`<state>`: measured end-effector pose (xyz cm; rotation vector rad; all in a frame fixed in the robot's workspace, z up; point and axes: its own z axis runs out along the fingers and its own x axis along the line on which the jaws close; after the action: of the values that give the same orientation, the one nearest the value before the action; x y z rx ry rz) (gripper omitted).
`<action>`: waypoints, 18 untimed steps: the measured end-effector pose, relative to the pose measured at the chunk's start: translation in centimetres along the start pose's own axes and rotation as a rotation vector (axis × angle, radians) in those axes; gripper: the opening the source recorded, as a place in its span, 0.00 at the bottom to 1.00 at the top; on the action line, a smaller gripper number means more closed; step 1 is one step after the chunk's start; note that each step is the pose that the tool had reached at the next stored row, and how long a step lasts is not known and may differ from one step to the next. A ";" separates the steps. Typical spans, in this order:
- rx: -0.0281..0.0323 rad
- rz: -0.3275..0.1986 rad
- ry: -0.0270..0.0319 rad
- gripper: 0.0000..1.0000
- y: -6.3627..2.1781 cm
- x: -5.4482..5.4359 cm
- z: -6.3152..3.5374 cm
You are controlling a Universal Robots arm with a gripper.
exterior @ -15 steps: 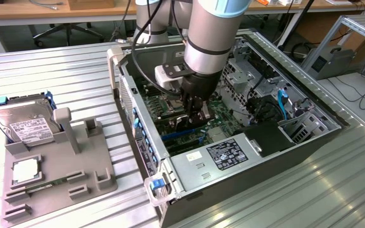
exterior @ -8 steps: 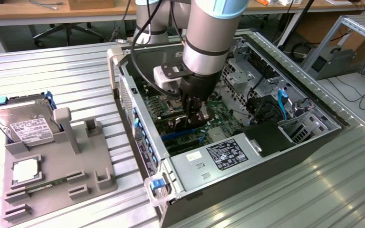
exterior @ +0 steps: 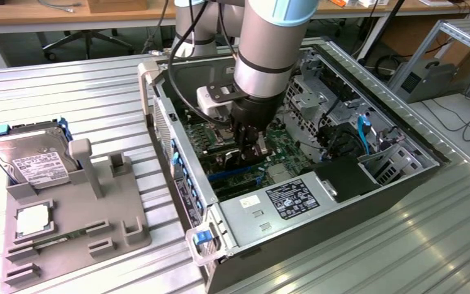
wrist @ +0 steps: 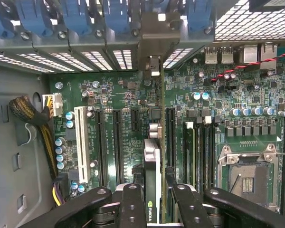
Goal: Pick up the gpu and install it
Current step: 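Insert the gpu into the slot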
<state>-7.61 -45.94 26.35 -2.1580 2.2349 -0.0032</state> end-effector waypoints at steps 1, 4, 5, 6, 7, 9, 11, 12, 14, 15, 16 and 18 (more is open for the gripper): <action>0.0000 0.000 0.0001 0.27 0.01 0.0 0.04; -0.0001 0.000 0.0001 0.27 0.02 0.0 0.17; 0.0000 0.000 0.0000 0.27 0.03 0.0 0.20; -0.0001 0.000 0.0001 0.27 0.03 -0.1 0.24; -0.0001 0.000 0.0001 0.27 0.03 -0.1 0.26; 0.0000 0.000 0.0001 0.27 0.03 -0.1 0.27; 0.0000 0.000 0.0000 0.27 0.03 -0.1 0.27; 0.0000 0.000 0.0000 0.27 0.03 -0.1 0.27; -0.0001 -0.002 0.0000 0.27 0.03 -0.1 0.27; -0.0001 -0.003 -0.0001 0.27 0.03 -0.1 0.27; -0.0001 -0.004 -0.0001 0.27 0.03 -0.1 0.27; -0.0001 -0.006 -0.0002 0.27 0.03 -0.1 0.27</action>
<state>-7.63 -45.84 26.08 -2.1647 2.2283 -0.0030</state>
